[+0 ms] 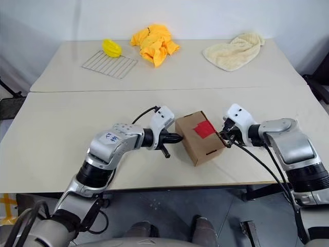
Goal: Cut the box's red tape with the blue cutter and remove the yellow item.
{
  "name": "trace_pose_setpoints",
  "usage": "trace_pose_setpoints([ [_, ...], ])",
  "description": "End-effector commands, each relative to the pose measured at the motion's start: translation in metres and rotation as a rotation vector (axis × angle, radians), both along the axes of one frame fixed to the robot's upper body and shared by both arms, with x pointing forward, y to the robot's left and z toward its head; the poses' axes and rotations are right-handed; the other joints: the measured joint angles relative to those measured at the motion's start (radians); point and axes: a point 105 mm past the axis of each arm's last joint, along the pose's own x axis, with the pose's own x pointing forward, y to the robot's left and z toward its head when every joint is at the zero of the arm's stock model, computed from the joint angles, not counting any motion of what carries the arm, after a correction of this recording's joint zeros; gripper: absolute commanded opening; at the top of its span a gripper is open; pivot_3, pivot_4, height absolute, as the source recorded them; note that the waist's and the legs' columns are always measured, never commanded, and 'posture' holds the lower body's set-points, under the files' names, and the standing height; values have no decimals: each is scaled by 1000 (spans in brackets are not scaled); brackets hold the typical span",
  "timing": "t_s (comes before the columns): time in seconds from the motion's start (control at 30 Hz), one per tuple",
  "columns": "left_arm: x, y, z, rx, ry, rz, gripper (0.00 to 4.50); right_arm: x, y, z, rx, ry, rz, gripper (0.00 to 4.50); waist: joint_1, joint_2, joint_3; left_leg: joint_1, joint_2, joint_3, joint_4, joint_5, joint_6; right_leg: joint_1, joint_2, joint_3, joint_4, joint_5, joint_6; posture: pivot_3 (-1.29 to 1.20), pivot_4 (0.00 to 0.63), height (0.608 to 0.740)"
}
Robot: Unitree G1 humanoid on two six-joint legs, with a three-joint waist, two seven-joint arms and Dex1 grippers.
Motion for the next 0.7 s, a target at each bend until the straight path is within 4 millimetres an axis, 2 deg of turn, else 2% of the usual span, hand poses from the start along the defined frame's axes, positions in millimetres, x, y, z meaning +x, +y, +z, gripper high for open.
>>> trace_pose_setpoints([
  [0.03, 4, -12, 11, -22, -56, -38, 0, -5, 8, 10, 7, -30, 26, 20, -2, 0, 0, 0, 0, 0, 0, 0, 0, 0, 0, 0, 0, 0, 0, 0, 150, 740],
  [0.2, 4, -19, 9, -21, -58, -70, 0, -7, 9, 9, -1, -28, 11, 20, 0, 0, 0, 0, 0, 0, 0, 0, 0, 0, 0, 0, 0, 0, 0, 0, 150, 740],
  [0.5, 7, -6, 5, 4, -59, -47, 0, -13, 21, 8, 19, -21, 20, 20, -2, 0, 0, 0, 0, 0, 0, 0, 0, 0, 0, 0, 0, 0, 0, 0, 150, 740],
  [0.7, 4, -4, 3, 5, -64, -40, 0, -11, 16, 1, -9, -10, 3, 20, -1, 0, 0, 0, 0, 0, 0, 0, 0, 0, 0, 0, 0, 0, 0, 0, 150, 740],
])
